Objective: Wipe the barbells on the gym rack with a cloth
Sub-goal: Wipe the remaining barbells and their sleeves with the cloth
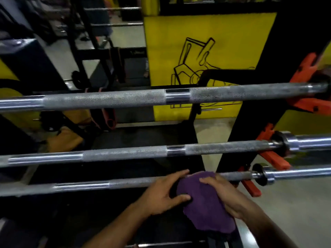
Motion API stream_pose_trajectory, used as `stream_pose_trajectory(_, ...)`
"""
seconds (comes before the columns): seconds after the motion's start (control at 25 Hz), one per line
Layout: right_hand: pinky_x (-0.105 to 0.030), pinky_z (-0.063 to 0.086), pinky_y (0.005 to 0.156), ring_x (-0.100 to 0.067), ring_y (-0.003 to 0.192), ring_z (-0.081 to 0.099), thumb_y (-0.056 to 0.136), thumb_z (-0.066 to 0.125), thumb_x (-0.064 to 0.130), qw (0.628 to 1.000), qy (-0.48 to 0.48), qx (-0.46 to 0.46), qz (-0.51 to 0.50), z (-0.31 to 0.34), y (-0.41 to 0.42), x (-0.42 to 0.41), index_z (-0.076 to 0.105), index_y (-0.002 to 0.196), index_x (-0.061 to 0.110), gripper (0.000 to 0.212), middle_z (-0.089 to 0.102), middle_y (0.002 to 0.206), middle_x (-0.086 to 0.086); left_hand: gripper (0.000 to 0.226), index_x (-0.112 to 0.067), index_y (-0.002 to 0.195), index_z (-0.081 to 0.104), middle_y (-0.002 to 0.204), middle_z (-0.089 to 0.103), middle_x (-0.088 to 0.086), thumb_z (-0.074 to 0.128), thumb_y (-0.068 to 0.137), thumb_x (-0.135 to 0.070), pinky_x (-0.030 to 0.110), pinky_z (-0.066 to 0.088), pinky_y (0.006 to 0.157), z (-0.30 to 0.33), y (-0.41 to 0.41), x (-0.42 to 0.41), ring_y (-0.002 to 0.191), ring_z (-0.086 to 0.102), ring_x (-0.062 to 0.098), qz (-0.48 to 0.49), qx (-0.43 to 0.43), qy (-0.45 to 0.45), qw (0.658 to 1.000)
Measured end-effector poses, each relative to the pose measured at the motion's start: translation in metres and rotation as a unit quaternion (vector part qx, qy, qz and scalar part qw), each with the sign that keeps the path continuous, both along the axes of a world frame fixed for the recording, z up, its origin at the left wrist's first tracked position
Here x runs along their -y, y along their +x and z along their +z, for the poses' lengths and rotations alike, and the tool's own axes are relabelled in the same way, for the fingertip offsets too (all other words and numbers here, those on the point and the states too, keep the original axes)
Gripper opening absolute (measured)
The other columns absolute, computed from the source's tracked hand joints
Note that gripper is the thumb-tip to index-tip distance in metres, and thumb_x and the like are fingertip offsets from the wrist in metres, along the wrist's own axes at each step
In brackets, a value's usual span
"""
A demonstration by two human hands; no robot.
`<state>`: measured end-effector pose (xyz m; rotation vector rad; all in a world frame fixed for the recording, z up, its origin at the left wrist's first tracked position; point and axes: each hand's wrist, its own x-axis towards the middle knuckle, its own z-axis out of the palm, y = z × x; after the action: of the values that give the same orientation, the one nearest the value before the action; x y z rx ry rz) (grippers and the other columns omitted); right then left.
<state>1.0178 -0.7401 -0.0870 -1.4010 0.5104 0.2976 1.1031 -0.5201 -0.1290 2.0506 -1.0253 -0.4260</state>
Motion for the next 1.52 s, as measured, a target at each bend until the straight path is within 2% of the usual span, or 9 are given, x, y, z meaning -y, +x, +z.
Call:
stream_pose_trajectory(0.2,-0.031,0.05,0.099,-0.01,0.113,0.065,0.094,0.067,0.038,0.953,-0.133,0.091,0.257,-0.002,0.011,0.049,0.065,0.12,0.034,0.026,0.071,0.117,0.008,0.029,-0.017,0.096,0.06,0.089,0.063,-0.002,0.061,0.098,-0.046,0.041,0.051,0.081,-0.002,-0.064,0.029,0.083,0.059,0.011,0.159,-0.099,-0.071,0.98)
stream_pose_trajectory(0.32,-0.019,0.046,0.102,0.004,0.12,0.059,0.086,0.076,0.034,0.931,-0.135,0.083,0.329,-0.027,0.0,0.055,0.052,0.13,0.039,0.05,0.064,0.126,0.024,0.017,-0.018,0.101,0.059,0.09,0.066,0.001,0.061,0.1,-0.036,0.033,0.049,0.081,0.007,-0.089,0.034,0.083,0.058,0.006,0.249,-0.176,-0.143,0.942)
stream_pose_trajectory(0.44,-0.031,0.051,0.101,-0.002,0.112,0.064,0.09,0.067,0.036,0.928,-0.179,0.112,0.307,-0.028,0.001,0.061,0.06,0.122,0.034,0.033,0.069,0.119,0.016,0.014,-0.021,0.099,0.061,0.088,0.065,-0.008,0.062,0.099,-0.035,0.03,0.046,0.084,0.007,-0.106,0.029,0.087,0.059,0.005,0.303,-0.247,-0.179,0.903)
stream_pose_trajectory(0.56,-0.036,0.052,0.093,-0.003,0.104,0.064,0.1,0.056,0.037,0.827,-0.347,0.232,0.378,-0.006,0.037,0.058,0.054,0.114,0.036,0.014,0.067,0.111,0.017,0.016,-0.031,0.114,0.063,0.111,0.071,-0.005,0.061,0.099,-0.037,0.049,0.053,0.095,0.002,-0.121,0.044,0.106,0.066,0.015,0.354,-0.325,-0.239,0.844)
stream_pose_trajectory(0.68,-0.036,0.043,0.107,-0.018,0.128,0.053,0.101,0.045,0.045,0.678,-0.516,0.276,0.445,-0.011,0.092,0.04,0.038,0.139,0.039,0.039,0.054,0.142,0.003,0.026,-0.033,0.127,0.055,0.124,0.069,-0.003,0.057,0.102,-0.029,0.052,0.059,0.085,-0.011,-0.119,0.063,0.111,0.069,0.021,0.424,-0.385,-0.308,0.759)
stream_pose_trajectory(0.76,-0.04,0.032,0.117,-0.026,0.139,0.041,0.1,0.035,0.051,0.641,-0.562,0.268,0.449,-0.028,0.11,0.025,0.022,0.15,0.039,0.053,0.037,0.157,-0.004,0.02,-0.029,0.122,0.056,0.123,0.068,0.001,0.057,0.102,-0.027,0.05,0.06,0.085,-0.021,-0.113,0.062,0.108,0.07,0.021,0.46,-0.398,-0.279,0.743)
stream_pose_trajectory(0.96,-0.049,0.052,0.074,-0.035,0.094,0.063,0.083,0.042,0.073,0.539,-0.668,0.291,0.423,-0.061,0.055,0.003,0.033,0.155,0.025,0.087,0.056,0.133,-0.013,0.019,-0.025,0.116,0.065,0.111,0.069,-0.003,0.06,0.1,-0.032,0.035,0.053,0.098,-0.036,-0.096,0.018,0.107,0.066,0.021,0.501,-0.222,-0.119,0.828)
stream_pose_trajectory(1.16,-0.036,0.051,0.05,-0.028,0.066,0.058,0.086,0.045,0.059,0.467,-0.675,0.386,0.42,-0.072,0.068,0.024,0.017,0.159,0.033,0.083,0.059,0.124,-0.014,0.061,-0.011,0.159,0.02,0.167,0.011,0.007,0.036,0.107,-0.04,0.047,0.009,0.124,-0.041,-0.028,-0.082,0.155,0.004,0.024,0.571,0.062,0.177,0.799)
stream_pose_trajectory(1.52,-0.032,0.051,0.041,-0.022,0.061,0.061,0.08,0.072,0.052,0.466,-0.643,0.374,0.478,-0.075,0.088,0.007,0.002,0.16,0.029,0.109,0.06,0.117,-0.011,0.063,-0.011,0.16,0.009,0.169,0.0,0.005,0.021,0.108,-0.043,0.048,-0.009,0.123,-0.053,0.04,-0.178,0.152,-0.019,0.023,0.527,0.049,0.258,0.808)
